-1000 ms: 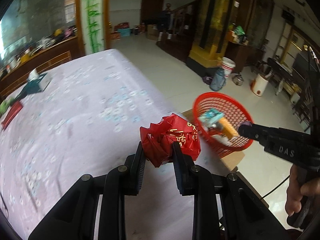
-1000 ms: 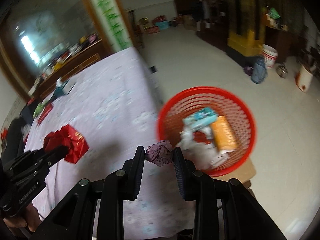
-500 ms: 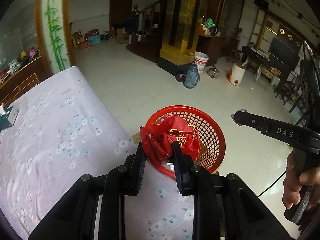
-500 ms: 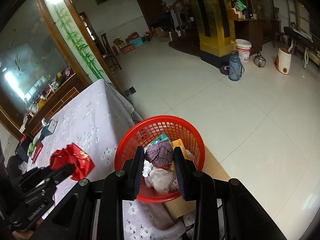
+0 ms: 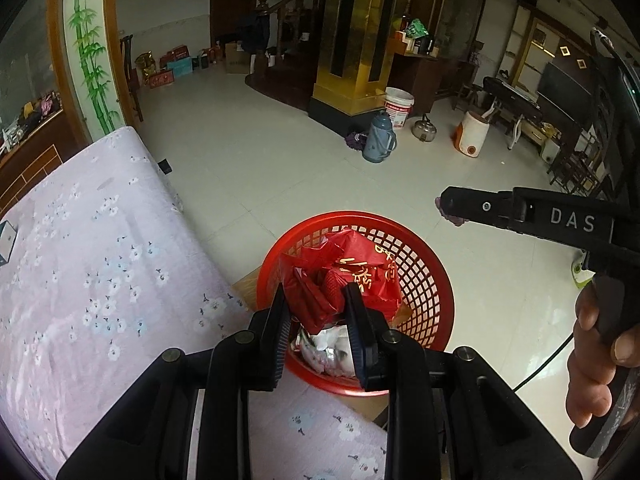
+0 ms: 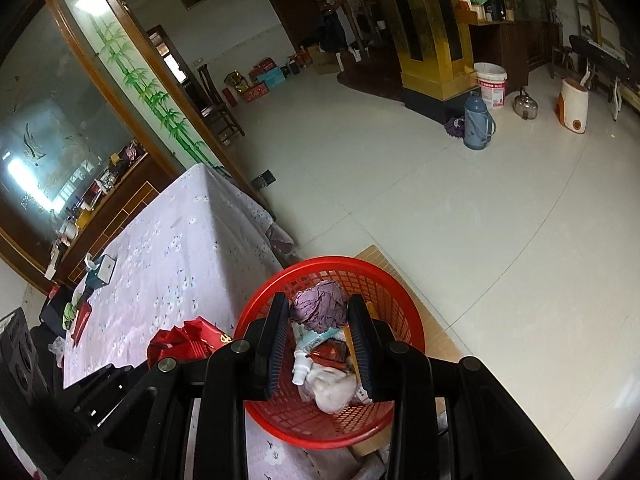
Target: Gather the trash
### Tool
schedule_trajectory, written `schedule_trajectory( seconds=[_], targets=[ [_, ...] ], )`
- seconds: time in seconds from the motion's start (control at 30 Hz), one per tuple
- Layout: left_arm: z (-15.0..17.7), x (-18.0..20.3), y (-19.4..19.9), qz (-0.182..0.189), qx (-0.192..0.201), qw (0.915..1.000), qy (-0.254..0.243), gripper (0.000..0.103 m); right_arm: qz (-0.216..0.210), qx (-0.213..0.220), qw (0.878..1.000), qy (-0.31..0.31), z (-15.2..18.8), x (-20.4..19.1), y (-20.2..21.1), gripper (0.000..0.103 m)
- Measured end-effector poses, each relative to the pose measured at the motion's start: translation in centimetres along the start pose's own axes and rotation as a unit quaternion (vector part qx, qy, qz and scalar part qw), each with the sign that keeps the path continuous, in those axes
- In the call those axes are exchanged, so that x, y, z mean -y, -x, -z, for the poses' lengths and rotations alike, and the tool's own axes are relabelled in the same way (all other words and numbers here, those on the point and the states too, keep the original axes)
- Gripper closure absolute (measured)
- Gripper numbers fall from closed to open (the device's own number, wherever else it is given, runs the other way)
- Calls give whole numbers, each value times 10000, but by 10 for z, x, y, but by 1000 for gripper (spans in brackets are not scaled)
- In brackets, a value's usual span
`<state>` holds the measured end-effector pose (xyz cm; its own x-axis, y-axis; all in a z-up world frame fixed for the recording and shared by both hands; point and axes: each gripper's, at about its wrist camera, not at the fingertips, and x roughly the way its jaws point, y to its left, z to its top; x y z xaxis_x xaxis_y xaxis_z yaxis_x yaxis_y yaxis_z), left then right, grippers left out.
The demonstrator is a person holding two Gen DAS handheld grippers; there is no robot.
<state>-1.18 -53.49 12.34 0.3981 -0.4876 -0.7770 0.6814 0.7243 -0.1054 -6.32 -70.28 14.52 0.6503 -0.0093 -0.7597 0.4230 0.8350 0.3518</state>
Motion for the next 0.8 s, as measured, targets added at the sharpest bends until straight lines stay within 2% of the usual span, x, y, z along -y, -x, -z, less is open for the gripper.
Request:
schedule_trajectory(
  seconds=[0.13,0.17,0.2,0.27,0.43,0.53,0.67,0.8],
  targets=[
    [0,5,-6,-23,-51,10000,8,77,7,-91,10000,-20,-6,4,-9,69],
    [0,7,-8,-39,-63,10000,-1,76,-9,-107,9999,-32,-6,4,-11,64],
    [0,8,-9,-109,-62,9999,-4,68,-6,-127,9999,-56,-7,6,-13,51],
    [0,7,-11,-223,-34,9997,38,56,10,-139,9999,-95,-9,12,-15,41],
    [3,1,-6,-272,-44,9993,267,53,21,-56,10000,-69,-6,19,-8,41],
    [8,-3,6,-391,82,9984,392,43,165,-21,9999,44,0,20,-2,40],
    [19,-4,25,-547,239,9974,408,36,401,56,9989,219,13,19,8,33],
    [34,-5,46,-649,443,9964,312,25,734,158,9966,330,35,11,23,26]
  ],
)
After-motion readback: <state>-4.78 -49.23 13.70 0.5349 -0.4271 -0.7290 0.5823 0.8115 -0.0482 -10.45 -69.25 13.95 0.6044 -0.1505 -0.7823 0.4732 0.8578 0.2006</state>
